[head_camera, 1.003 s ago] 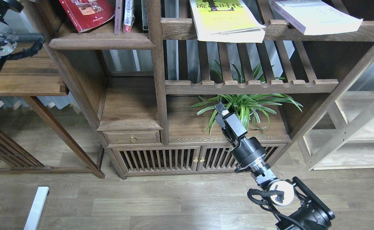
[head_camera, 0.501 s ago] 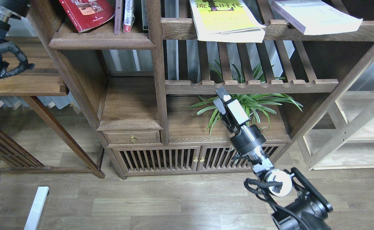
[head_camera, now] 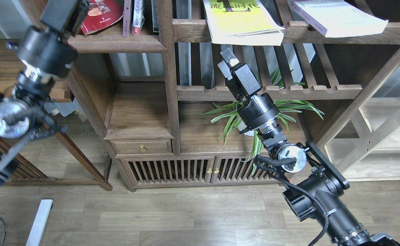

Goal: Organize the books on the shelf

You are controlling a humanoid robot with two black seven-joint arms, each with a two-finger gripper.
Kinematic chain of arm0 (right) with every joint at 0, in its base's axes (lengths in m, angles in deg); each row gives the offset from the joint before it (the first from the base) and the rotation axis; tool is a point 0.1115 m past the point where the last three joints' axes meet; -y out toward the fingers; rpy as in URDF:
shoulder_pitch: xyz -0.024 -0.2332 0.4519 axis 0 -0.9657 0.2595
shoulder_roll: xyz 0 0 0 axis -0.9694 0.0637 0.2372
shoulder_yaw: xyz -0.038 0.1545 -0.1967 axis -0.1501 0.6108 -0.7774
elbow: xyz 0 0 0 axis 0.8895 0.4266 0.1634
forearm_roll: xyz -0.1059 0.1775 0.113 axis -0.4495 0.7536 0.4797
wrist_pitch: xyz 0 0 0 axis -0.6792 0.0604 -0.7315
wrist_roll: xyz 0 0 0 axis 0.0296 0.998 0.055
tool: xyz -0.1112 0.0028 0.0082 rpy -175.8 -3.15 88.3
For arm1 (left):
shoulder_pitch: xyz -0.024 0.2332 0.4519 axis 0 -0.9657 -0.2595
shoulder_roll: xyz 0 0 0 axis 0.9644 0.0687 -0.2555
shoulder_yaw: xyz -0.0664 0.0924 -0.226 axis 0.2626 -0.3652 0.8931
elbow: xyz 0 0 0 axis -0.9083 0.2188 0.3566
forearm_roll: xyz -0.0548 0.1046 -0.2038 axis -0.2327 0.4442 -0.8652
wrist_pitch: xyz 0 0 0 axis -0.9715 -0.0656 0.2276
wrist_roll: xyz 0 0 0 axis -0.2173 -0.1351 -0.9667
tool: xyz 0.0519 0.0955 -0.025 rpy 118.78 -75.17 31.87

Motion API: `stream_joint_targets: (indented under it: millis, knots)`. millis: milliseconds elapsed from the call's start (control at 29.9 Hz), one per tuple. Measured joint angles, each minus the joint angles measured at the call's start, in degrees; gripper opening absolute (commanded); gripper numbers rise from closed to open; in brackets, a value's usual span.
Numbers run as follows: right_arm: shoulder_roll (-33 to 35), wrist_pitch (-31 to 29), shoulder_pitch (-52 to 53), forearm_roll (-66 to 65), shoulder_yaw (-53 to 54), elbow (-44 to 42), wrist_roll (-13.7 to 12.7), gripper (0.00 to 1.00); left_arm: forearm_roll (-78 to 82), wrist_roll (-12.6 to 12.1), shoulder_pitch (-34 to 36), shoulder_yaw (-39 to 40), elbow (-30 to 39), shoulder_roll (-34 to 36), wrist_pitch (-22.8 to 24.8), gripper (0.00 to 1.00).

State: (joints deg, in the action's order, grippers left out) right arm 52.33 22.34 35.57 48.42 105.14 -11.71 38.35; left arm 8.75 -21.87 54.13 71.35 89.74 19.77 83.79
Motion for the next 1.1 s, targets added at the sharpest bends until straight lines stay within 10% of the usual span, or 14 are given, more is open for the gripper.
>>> stream_joint_targets:
  millis: [1103]
  knots:
    - [0.0, 24.5, 9.6, 3.3, 5.1, -2.3, 0.4, 0.94, 1.0, -4.8, -14.1, -5.2, -0.6, -5.4, 0.0, 0.95]
